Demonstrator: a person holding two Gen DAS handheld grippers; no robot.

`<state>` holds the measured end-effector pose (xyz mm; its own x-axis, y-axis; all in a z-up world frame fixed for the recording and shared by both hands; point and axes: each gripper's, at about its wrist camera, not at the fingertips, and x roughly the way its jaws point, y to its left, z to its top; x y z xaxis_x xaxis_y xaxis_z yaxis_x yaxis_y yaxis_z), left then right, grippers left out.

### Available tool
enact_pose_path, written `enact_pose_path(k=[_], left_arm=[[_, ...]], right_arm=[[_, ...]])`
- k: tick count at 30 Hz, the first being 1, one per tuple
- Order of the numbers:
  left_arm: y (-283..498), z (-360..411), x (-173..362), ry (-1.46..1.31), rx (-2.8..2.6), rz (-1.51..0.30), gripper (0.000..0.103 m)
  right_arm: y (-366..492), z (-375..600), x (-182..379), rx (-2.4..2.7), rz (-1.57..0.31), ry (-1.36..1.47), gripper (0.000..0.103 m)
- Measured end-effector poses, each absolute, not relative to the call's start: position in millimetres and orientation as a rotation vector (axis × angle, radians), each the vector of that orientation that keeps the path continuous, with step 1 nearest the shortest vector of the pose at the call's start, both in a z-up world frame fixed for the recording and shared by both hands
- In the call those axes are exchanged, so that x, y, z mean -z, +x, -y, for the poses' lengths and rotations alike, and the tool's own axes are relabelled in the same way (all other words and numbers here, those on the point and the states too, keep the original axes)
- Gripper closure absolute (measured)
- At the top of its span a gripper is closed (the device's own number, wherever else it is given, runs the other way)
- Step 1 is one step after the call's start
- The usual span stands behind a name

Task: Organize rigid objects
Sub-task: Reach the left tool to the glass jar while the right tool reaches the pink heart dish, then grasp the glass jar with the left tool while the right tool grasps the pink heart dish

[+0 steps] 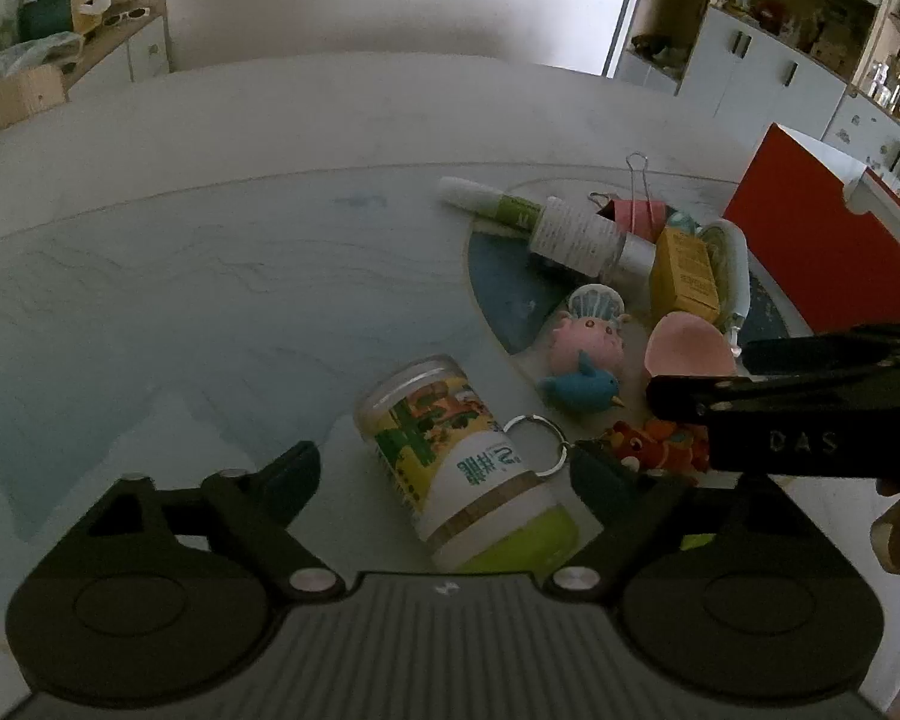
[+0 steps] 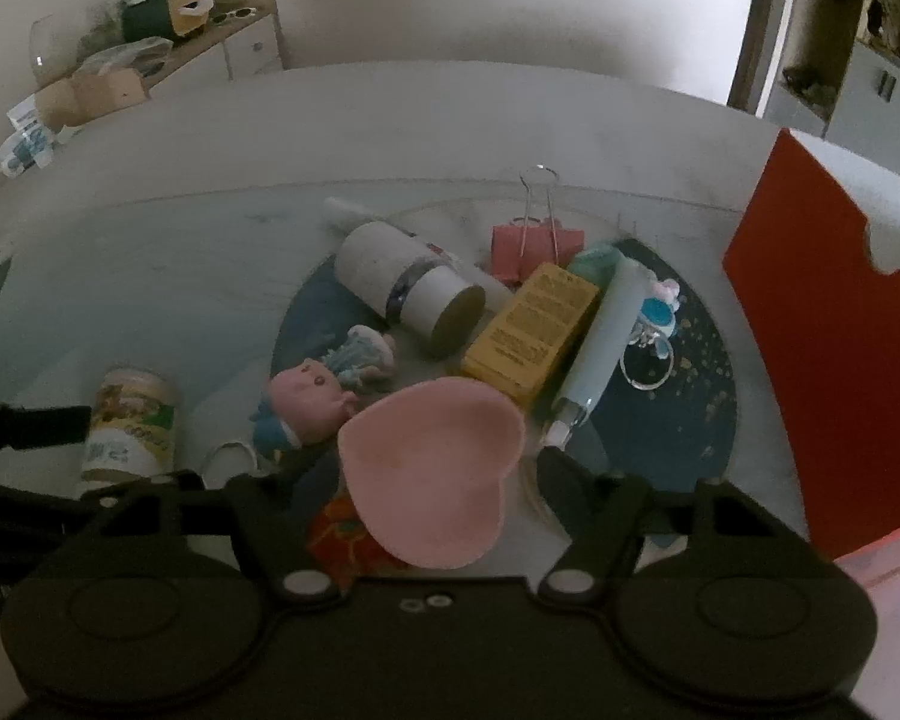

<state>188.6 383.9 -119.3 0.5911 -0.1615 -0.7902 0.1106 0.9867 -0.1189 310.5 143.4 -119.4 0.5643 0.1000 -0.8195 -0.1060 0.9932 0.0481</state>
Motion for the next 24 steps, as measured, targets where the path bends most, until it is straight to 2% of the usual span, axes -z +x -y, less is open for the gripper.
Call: enact_pose_path(k=[5,9,13,15,24], left_arm=[[191.6,-383.1,119.9,-0.08,0.157,-0.945,0.03],[193.6,-384.2,118.8,-0.094,0.162,-0.951,0.043],[193.9,-383.0,117.8,-0.085,0.159,-0.956,0.045],[193.6,-384.0,115.4,-0.082,0.154,-0.956,0.056],[189.4,-380.4,102.8,-0.065,0.159,-0.958,0.059]], right_arm=[[310.3,-143.7,119.2,-0.119,-0.969,0.005,0.037],[308.0,-143.8,118.3,-0.122,-0.965,0.008,0.037],[302.4,-142.8,113.3,-0.133,-0.956,0.018,0.037],[298.5,-141.8,109.7,-0.138,-0.955,0.025,0.037],[278.8,-131.3,79.4,-0.144,-0.919,0.044,0.037]])
